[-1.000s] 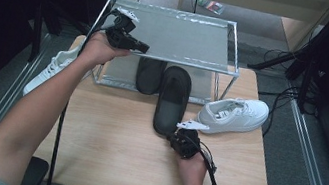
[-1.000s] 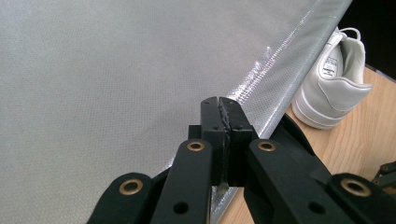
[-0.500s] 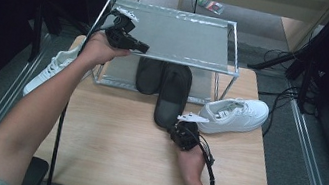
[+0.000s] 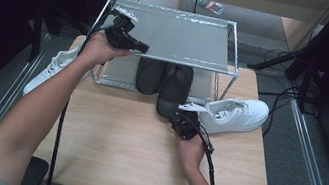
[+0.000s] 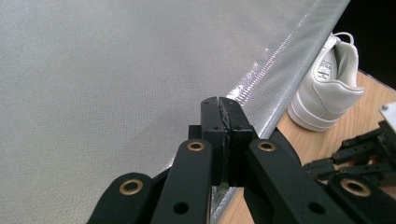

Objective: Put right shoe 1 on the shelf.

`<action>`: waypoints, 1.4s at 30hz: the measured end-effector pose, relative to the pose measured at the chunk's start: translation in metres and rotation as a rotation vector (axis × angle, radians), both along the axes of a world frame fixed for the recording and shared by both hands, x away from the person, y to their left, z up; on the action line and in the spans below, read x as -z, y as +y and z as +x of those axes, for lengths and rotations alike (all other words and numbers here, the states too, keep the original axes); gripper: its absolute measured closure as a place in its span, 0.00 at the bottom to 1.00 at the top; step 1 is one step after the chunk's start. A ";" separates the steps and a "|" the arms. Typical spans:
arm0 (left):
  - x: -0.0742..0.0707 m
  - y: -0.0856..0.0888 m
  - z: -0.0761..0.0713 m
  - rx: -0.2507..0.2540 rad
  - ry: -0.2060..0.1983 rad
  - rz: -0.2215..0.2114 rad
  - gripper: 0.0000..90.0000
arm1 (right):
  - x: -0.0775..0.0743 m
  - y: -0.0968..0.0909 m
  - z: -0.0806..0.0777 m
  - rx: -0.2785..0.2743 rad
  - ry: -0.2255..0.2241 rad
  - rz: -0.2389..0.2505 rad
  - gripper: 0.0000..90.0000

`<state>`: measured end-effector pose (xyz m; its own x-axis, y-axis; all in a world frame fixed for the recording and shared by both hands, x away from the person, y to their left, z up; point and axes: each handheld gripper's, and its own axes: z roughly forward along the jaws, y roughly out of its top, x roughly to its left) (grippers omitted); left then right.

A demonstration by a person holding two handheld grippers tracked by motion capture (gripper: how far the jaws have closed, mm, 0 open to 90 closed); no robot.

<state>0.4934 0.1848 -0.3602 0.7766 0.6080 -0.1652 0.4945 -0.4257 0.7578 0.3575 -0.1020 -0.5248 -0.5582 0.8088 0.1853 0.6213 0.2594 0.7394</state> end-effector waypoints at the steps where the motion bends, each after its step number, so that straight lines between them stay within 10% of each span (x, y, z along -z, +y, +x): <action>1: 0.000 0.000 0.000 0.001 0.000 0.000 1.00 | -0.002 0.000 0.003 0.004 -0.004 -0.006 1.00; 23: -0.002 -0.002 -0.002 -0.023 0.004 0.017 0.99 | -0.012 0.021 0.062 0.073 0.004 -0.076 1.00; 30: -0.003 -0.002 -0.002 -0.044 0.019 0.004 0.95 | -0.020 0.017 0.053 0.030 0.007 -0.025 0.94; 42: -0.024 0.003 -0.021 -0.063 0.039 -0.011 0.57 | -0.049 0.010 0.019 -0.147 -0.038 0.089 0.68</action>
